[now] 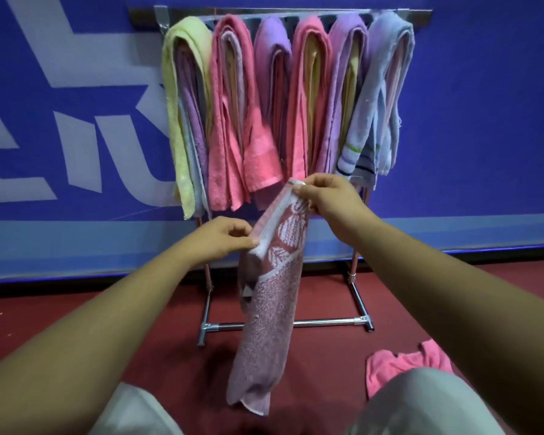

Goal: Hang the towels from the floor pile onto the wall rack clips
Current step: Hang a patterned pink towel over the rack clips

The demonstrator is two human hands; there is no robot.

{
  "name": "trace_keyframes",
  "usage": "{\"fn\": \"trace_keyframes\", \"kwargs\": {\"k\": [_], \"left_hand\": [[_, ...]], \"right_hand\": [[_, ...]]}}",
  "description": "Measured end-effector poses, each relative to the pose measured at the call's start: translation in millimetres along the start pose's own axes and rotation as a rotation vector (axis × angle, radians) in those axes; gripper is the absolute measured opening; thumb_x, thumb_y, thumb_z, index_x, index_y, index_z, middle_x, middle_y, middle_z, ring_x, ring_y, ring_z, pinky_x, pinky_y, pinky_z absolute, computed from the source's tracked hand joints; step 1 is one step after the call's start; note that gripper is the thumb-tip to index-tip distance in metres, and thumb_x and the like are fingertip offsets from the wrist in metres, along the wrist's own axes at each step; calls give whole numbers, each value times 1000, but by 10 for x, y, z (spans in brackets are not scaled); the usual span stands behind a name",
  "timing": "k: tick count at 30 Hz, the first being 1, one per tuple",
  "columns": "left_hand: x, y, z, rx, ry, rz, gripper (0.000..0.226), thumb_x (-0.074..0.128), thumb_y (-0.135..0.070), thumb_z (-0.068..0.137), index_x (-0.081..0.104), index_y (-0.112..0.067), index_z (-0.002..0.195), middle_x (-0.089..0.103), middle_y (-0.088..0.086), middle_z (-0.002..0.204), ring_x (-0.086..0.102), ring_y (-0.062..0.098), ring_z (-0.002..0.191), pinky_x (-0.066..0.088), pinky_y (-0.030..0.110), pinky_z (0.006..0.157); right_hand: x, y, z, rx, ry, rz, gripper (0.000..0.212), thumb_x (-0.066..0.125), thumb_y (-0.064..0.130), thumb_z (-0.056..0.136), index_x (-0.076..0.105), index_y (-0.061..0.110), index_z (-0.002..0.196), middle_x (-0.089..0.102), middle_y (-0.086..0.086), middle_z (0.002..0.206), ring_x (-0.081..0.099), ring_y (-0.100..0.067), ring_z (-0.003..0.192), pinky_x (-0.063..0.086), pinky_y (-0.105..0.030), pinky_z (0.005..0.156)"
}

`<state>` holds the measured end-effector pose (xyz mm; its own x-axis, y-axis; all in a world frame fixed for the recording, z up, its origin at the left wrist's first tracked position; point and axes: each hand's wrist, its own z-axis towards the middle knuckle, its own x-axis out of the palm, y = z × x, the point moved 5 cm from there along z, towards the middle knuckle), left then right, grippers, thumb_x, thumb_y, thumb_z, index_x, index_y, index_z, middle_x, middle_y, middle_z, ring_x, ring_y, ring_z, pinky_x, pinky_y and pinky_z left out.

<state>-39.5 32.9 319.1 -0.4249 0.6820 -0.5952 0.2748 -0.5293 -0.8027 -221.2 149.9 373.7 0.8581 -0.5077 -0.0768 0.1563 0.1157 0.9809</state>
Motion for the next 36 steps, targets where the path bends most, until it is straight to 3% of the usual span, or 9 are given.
{"fn": "trace_keyframes", "kwargs": {"k": [5, 10, 15, 22, 25, 28, 30, 33, 36], "left_hand": [[-112, -221, 1, 62, -183, -52, 16, 64, -35, 87, 62, -19, 88, 51, 5, 75, 44, 14, 71, 35, 31, 70], [-204, -328, -21, 84, -67, 336, 29, 69, -27, 90, 51, -20, 69, 46, -9, 62, 40, 4, 58, 33, 22, 56], [-244, 129, -168, -161, 39, 666, 18, 70, -27, 84, 64, -20, 70, 67, 6, 70, 62, 20, 67, 48, 38, 66], [-453, 264, -353, -171, -92, 556, 16, 65, -32, 91, 63, -22, 79, 66, -3, 74, 60, 15, 72, 46, 35, 68], [-462, 3, -383, -101, -196, 92, 8, 66, -19, 92, 62, -24, 97, 62, -9, 66, 52, 10, 60, 44, 27, 61], [-390, -357, -355, -44, -201, -292, 10, 57, -6, 97, 60, -15, 101, 60, -3, 67, 54, 9, 56, 52, 25, 53], [-344, -530, -322, -41, -142, -403, 12, 52, -5, 99, 63, -9, 99, 62, 7, 78, 64, 12, 65, 59, 26, 65], [-316, -676, -298, 34, -29, -377, 20, 53, 5, 96, 62, 1, 113, 68, 21, 100, 71, 20, 96, 59, 34, 86], [-343, -764, -276, 82, -105, -150, 13, 66, 1, 89, 69, -2, 102, 66, 17, 77, 70, 18, 79, 60, 30, 78]], "right_hand": [[-30, -34, -61, 41, 145, -257, 16, 75, 18, 88, 69, 6, 81, 56, -4, 64, 48, -9, 54, 40, -24, 54], [-262, 334, -52, -107, -126, -231, 13, 72, 12, 90, 69, 1, 86, 53, 2, 59, 42, 4, 37, 31, -9, 42], [-469, 279, -37, -107, -271, -377, 20, 75, 22, 89, 68, 12, 72, 53, 8, 54, 42, 2, 40, 34, -19, 49], [-720, 125, -79, -6, -495, -473, 39, 70, 25, 92, 50, 16, 59, 45, 3, 54, 41, -9, 53, 31, -30, 51], [-697, 95, -85, 12, -494, -494, 38, 69, 20, 90, 50, 6, 61, 44, -9, 56, 39, -19, 54, 33, -30, 53], [-614, 18, -22, 33, -433, -424, 28, 70, 12, 85, 65, 5, 59, 68, -10, 66, 69, -24, 68, 60, -44, 70], [-477, 21, -23, 44, -341, -290, 26, 66, 3, 89, 65, 9, 64, 66, -13, 74, 71, -28, 69, 62, -50, 75], [-233, 162, -72, -21, -199, -232, 10, 59, -5, 93, 62, 4, 90, 61, -20, 84, 65, -26, 63, 63, -42, 70], [-28, 288, -137, -111, -66, -244, 21, 48, -14, 91, 58, 4, 87, 58, -19, 71, 59, -26, 58, 58, -30, 59]]}}
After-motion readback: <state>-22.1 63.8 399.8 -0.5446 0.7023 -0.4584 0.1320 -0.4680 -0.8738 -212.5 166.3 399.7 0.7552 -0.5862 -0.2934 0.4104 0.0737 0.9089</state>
